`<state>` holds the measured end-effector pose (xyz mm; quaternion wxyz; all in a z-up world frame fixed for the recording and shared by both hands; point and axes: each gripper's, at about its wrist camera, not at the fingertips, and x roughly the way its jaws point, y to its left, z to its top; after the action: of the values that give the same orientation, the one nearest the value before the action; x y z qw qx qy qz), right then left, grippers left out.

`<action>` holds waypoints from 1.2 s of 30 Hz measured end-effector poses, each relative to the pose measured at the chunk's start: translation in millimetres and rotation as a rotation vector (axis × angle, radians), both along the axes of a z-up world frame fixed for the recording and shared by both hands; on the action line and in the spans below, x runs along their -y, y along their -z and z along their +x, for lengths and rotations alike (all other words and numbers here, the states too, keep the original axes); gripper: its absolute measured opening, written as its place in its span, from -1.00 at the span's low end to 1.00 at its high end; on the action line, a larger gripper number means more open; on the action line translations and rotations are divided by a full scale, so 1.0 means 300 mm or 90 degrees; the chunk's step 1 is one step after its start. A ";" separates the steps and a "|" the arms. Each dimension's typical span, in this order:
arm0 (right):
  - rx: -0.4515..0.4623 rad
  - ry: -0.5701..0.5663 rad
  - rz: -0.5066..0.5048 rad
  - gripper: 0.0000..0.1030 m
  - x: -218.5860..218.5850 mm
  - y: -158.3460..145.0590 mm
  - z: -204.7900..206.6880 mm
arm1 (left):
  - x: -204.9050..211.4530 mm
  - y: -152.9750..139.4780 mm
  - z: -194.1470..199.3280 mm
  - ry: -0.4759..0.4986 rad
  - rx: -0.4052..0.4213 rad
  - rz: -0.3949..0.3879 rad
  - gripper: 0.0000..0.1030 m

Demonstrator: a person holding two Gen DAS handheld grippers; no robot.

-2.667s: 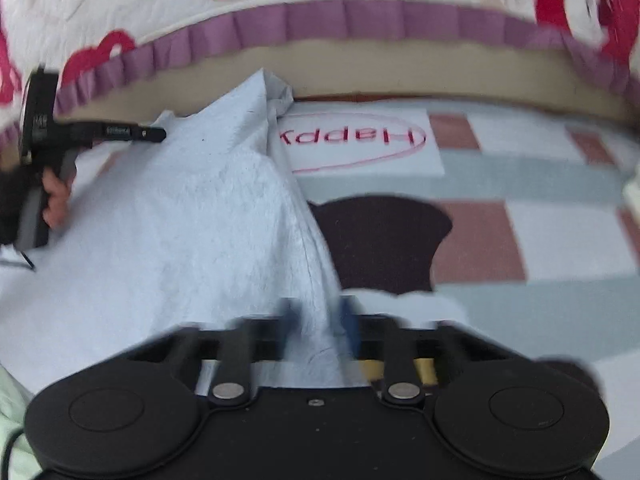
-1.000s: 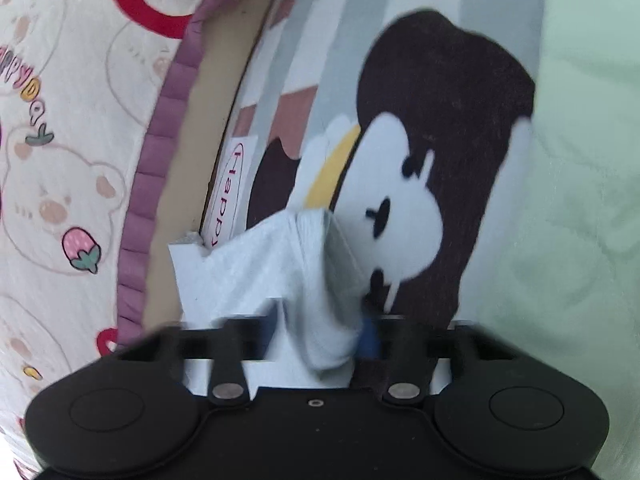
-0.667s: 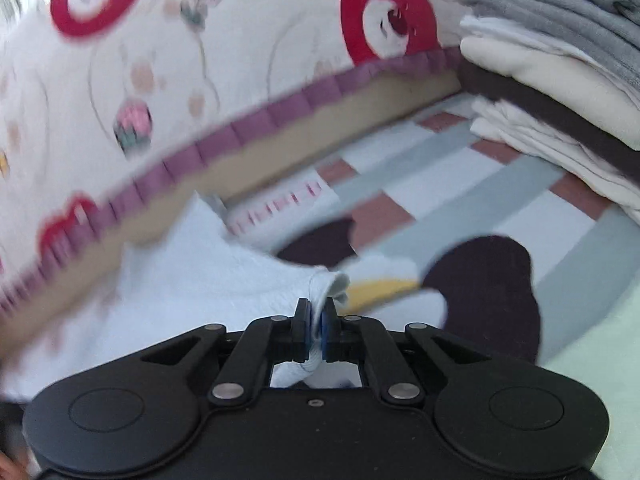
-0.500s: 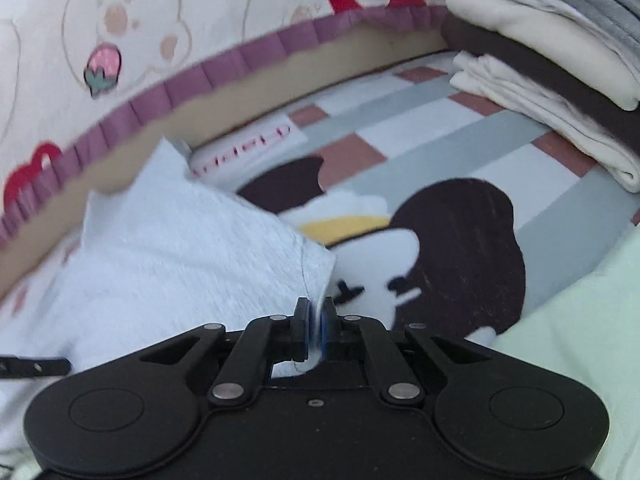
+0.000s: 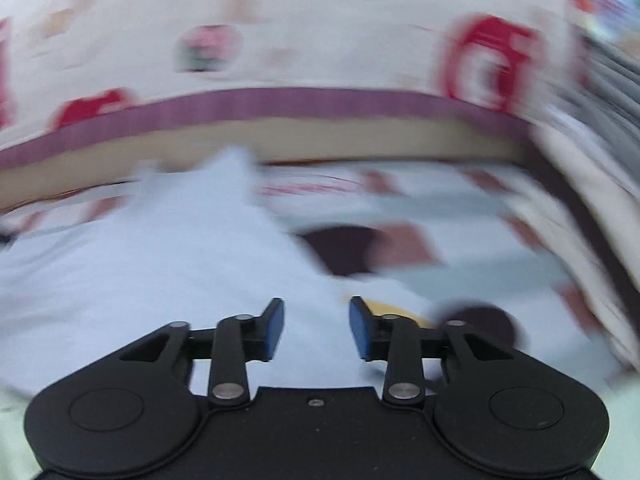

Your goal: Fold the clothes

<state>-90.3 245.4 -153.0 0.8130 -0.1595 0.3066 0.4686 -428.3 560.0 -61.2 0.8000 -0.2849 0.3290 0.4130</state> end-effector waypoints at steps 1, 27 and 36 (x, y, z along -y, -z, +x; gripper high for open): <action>0.005 -0.036 0.001 -0.07 -0.040 -0.001 -0.012 | -0.044 0.007 -0.077 -0.044 -0.002 -0.002 -0.18; 0.053 -0.228 -0.083 0.14 -0.577 0.127 -0.070 | -0.311 0.185 -0.389 -0.181 0.043 -0.031 -0.97; 0.016 -0.212 -0.068 0.29 -0.570 0.180 -0.009 | -0.294 0.081 -0.349 -0.188 0.040 0.144 -0.97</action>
<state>-92.9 416.4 -206.9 0.7185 -0.2572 0.2902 0.5774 -532.9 648.3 -85.6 0.7676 -0.2510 0.2095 0.5513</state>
